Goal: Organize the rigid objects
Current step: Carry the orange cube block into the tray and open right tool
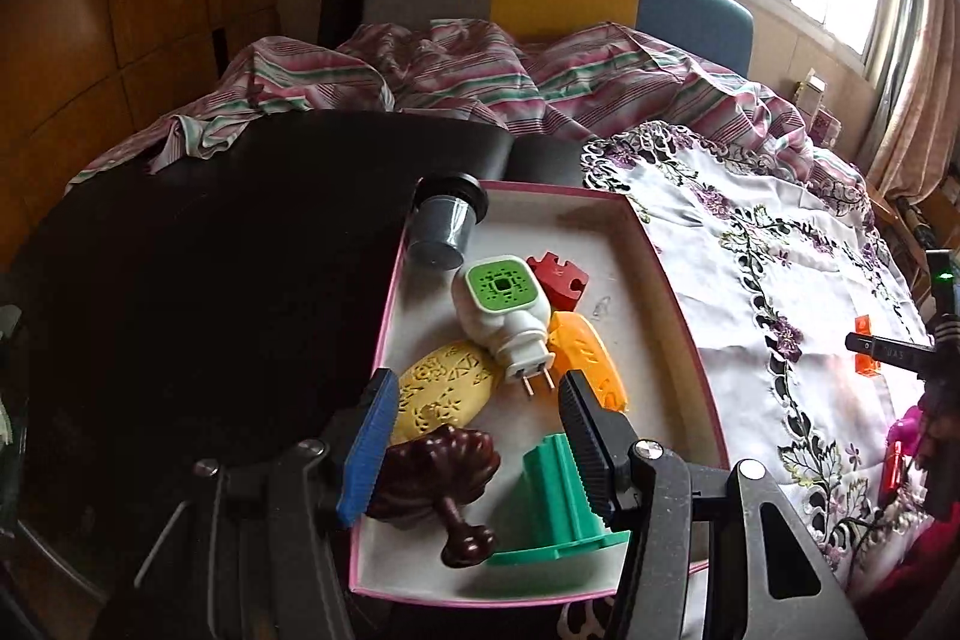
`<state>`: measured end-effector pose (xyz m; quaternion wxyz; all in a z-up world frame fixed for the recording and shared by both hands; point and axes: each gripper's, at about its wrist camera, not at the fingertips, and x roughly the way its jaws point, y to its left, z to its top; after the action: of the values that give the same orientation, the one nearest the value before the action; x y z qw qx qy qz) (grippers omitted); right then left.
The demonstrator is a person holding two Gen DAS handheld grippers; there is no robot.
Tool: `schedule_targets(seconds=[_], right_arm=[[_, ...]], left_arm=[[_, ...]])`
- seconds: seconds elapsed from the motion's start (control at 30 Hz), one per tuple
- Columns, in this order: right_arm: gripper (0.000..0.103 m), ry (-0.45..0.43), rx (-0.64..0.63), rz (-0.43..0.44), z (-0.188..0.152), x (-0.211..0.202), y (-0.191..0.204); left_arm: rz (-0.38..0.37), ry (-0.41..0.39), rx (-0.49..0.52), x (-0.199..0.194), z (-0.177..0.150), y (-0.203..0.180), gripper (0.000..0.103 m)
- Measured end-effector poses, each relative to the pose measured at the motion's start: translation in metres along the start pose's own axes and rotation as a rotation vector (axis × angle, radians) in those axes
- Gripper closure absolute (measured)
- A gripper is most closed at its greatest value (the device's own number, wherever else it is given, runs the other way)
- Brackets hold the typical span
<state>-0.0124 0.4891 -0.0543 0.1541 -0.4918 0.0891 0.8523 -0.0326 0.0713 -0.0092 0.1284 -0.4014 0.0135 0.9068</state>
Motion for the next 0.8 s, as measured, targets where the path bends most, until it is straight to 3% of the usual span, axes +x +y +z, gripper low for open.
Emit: schedule_targets(seconds=[0.27, 0.6, 0.8], right_arm=[[0.076, 0.03, -0.028, 0.064, 0.004, -0.011, 0.032], [0.076, -0.057, -0.17, 0.372, 0.019, -0.06, 0.18], [0.076, -0.011, -0.229, 0.419, 0.021, -0.037, 0.249]], left_arm=[[0.027, -0.005, -0.026, -0.003, -0.006, 0.018, 0.046], [0.031, -0.004, -0.062, -0.004, -0.012, 0.033, 0.046], [0.026, -0.005, -0.078, -0.004, -0.014, 0.041, 0.046]])
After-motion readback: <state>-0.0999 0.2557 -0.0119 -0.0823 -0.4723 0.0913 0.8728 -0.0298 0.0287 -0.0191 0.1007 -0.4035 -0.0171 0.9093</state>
